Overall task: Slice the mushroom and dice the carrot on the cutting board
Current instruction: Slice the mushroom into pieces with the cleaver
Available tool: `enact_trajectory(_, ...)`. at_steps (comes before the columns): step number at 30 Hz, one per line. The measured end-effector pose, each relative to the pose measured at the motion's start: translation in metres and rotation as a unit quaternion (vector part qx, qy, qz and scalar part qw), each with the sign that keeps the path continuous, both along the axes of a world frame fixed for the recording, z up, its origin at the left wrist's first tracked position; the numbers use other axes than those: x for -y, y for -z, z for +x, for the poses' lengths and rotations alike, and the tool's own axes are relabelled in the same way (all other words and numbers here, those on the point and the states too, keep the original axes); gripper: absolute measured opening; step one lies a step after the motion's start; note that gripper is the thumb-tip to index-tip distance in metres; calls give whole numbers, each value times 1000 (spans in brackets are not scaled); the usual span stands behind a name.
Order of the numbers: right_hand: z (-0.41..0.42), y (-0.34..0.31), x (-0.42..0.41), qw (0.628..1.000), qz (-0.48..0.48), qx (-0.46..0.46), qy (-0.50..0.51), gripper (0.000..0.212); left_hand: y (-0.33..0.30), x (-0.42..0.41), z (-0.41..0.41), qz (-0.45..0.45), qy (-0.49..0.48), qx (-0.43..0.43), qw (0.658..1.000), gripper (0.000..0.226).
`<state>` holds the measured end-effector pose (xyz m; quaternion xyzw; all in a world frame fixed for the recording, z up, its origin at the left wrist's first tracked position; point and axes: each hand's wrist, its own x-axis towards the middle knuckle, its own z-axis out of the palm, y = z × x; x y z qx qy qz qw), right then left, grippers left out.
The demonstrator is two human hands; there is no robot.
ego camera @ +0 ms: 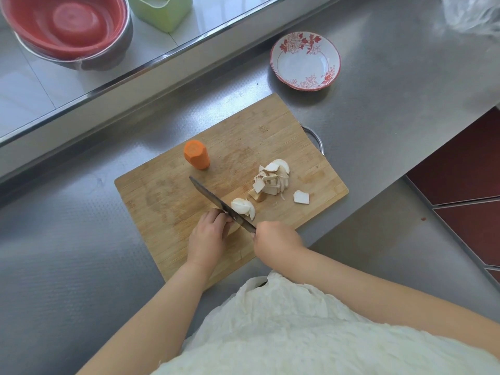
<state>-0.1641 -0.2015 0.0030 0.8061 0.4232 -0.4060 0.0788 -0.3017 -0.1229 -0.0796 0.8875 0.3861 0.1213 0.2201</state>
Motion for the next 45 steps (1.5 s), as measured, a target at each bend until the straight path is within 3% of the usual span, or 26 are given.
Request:
enact_trajectory(8, -4, 6, -8, 1000, -16, -13, 11, 20, 0, 0, 0, 13, 2, 3, 1000, 11)
enact_trajectory(16, 7, 16, -8, 990, -14, -72, 122, 32, 2, 1, -5, 4, 18, -2, 1000, 11)
enact_trajectory(27, 2, 6, 13, 999, 27, -17, 5, 20, 3, 1, -7, -2, 6, -8, 1000, 1)
enact_trajectory(30, 1, 6, 11, 1000, 23, -11, -1, 21, 2, -2, -6, -10, 16, -18, 1000, 17)
enact_trajectory(33, -2, 6, 7, 1000, 13, 1, -14, 17, 2, -3, -5, -6, 15, -23, 1000, 15)
enact_trajectory(36, -3, 6, 2, 1000, 7, -5, -9, 17, 0, -2, -5, -11, 12, -29, 999, 2)
enact_trajectory(45, -6, 12, -8, 999, -21, -32, 33, 25, 2, -2, -5, 15, 21, -23, 999, 10)
